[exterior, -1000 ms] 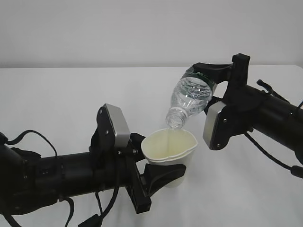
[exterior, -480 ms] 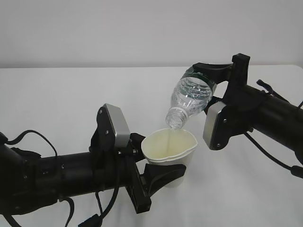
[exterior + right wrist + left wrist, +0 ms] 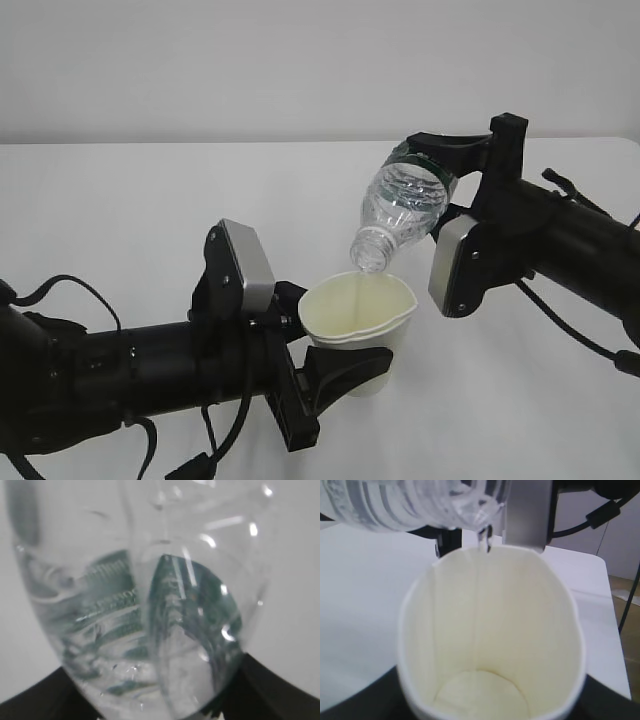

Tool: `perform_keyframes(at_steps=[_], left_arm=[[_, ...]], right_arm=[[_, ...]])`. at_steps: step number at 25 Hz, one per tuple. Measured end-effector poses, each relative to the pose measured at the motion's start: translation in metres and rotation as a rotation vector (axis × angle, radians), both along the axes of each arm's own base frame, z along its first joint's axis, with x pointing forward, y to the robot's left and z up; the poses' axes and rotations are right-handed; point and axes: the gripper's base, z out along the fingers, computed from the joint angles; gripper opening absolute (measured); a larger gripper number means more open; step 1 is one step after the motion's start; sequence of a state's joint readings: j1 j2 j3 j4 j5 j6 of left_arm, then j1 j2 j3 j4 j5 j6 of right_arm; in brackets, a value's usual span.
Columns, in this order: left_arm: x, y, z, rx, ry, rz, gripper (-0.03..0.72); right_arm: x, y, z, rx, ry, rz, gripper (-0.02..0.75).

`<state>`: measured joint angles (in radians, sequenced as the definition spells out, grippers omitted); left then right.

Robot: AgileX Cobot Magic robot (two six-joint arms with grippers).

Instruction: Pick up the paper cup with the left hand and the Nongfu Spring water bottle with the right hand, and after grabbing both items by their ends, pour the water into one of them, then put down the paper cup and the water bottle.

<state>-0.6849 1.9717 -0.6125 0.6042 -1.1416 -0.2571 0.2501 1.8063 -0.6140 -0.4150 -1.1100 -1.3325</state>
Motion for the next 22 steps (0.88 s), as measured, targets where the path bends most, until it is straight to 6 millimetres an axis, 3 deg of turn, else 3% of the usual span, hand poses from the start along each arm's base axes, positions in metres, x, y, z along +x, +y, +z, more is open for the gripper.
perform_keyframes(at_steps=[22], left_arm=[[0.0009, 0.0003, 0.0002, -0.003, 0.002, 0.011, 0.426]], right_arm=[[0.0003, -0.0004, 0.0001, -0.016, -0.013, -0.005, 0.48]])
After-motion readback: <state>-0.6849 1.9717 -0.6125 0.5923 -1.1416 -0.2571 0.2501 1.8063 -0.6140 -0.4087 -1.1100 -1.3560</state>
